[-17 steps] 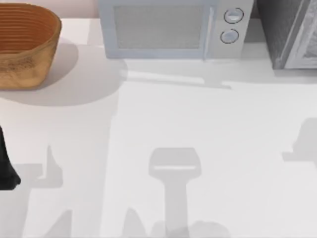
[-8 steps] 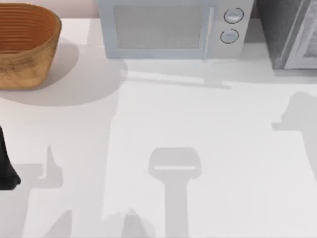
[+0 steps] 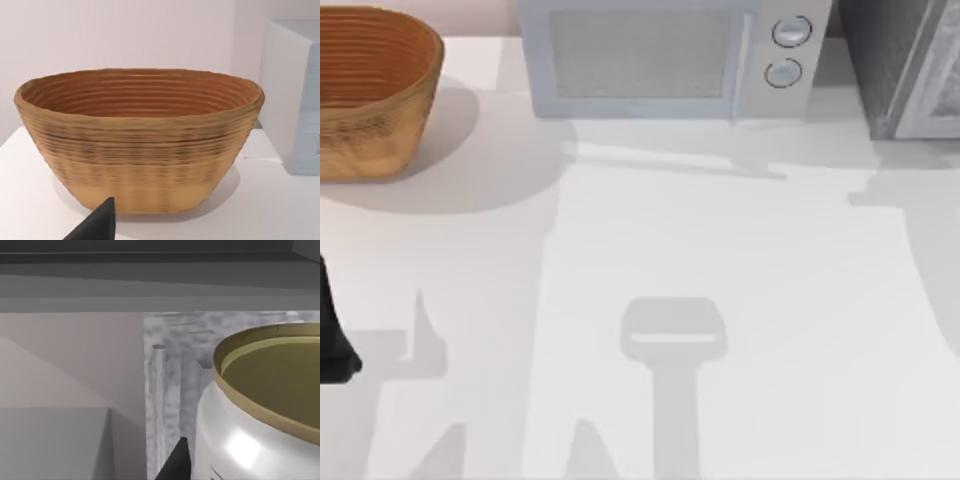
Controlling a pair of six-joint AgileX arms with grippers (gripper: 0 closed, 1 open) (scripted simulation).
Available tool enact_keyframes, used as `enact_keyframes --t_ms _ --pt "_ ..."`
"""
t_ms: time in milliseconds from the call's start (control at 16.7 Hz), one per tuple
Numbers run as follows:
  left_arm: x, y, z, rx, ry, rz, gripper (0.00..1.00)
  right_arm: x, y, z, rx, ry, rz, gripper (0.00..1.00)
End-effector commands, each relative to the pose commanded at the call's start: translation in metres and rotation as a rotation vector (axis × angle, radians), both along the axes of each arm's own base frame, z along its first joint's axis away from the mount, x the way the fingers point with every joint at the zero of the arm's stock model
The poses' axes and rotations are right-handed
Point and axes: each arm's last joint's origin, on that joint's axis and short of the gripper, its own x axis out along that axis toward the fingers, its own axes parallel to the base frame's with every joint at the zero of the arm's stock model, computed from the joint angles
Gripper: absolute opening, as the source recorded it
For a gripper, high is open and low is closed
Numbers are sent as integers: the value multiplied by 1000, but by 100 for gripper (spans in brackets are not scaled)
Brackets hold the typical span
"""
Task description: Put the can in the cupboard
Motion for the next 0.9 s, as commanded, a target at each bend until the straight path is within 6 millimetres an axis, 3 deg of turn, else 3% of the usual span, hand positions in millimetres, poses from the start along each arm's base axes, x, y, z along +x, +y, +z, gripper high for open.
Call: enact_keyframes --t_ms 540,900 --pt "0 0 0 0 0 0 100 55 18 67 3 -18 2 0" --pt "0 0 0 0 0 0 100 77 27 77 -4 -3 13 0"
